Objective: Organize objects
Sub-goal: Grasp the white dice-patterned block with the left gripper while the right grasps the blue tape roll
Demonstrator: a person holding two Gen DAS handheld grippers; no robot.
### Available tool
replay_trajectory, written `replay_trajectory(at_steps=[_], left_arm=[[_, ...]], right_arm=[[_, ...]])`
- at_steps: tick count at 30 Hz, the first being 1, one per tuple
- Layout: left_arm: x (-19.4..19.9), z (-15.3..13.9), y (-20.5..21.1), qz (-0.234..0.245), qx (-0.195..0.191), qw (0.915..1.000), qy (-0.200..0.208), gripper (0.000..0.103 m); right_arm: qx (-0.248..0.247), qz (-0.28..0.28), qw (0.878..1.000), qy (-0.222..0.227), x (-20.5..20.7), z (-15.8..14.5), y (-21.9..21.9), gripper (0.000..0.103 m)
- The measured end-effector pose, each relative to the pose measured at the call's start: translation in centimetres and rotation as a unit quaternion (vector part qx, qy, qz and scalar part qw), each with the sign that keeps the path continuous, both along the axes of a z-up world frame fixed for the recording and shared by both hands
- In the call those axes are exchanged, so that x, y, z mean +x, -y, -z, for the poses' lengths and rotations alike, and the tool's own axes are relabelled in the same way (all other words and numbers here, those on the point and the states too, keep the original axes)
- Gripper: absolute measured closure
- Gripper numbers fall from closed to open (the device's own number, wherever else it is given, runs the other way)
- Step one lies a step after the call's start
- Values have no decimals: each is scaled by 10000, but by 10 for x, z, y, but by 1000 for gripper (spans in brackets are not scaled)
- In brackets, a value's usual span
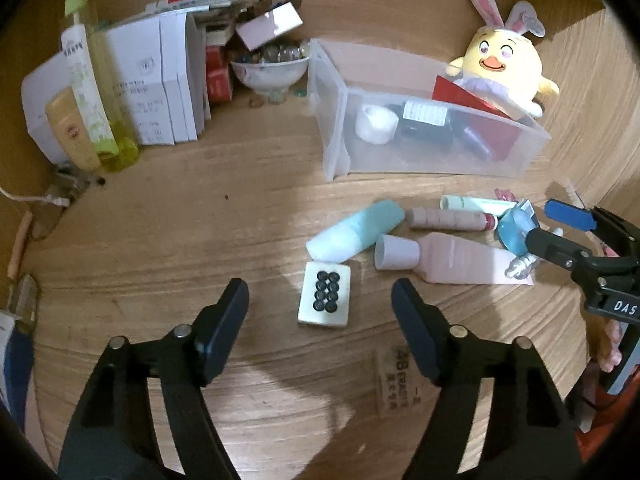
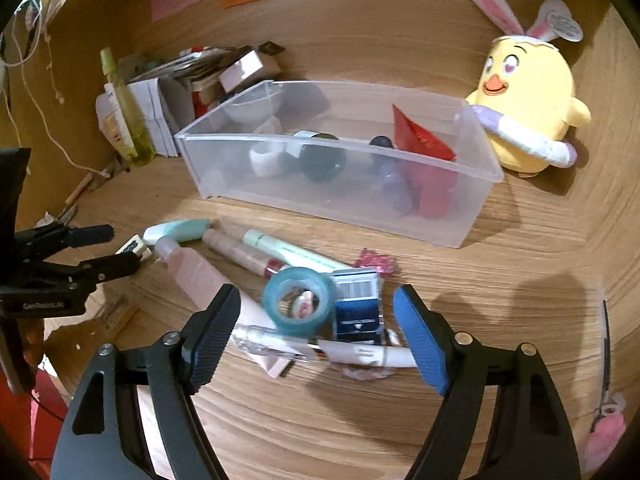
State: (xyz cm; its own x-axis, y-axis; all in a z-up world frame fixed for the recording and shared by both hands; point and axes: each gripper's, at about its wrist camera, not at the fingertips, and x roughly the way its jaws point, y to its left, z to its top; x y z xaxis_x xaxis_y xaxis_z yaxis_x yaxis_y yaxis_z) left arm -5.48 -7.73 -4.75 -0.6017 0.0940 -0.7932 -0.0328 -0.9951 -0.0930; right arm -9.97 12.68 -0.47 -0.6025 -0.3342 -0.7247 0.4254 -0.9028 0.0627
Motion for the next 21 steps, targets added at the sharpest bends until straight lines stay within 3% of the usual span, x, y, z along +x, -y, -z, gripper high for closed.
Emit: replay_trajectory(at_steps=[13, 15, 21], left_arm=[[-2, 4, 3, -17, 90, 10000, -20, 78], [-1, 3, 4, -35, 68, 10000, -61, 79], [4, 1, 6, -112, 122, 9997, -151, 79]], right_arm=[[247, -62, 9997, 30, -3, 6, 15, 59], [287, -75, 9996, 29, -3, 6, 17, 68], [279, -40, 9996, -54, -2, 4, 17, 68]])
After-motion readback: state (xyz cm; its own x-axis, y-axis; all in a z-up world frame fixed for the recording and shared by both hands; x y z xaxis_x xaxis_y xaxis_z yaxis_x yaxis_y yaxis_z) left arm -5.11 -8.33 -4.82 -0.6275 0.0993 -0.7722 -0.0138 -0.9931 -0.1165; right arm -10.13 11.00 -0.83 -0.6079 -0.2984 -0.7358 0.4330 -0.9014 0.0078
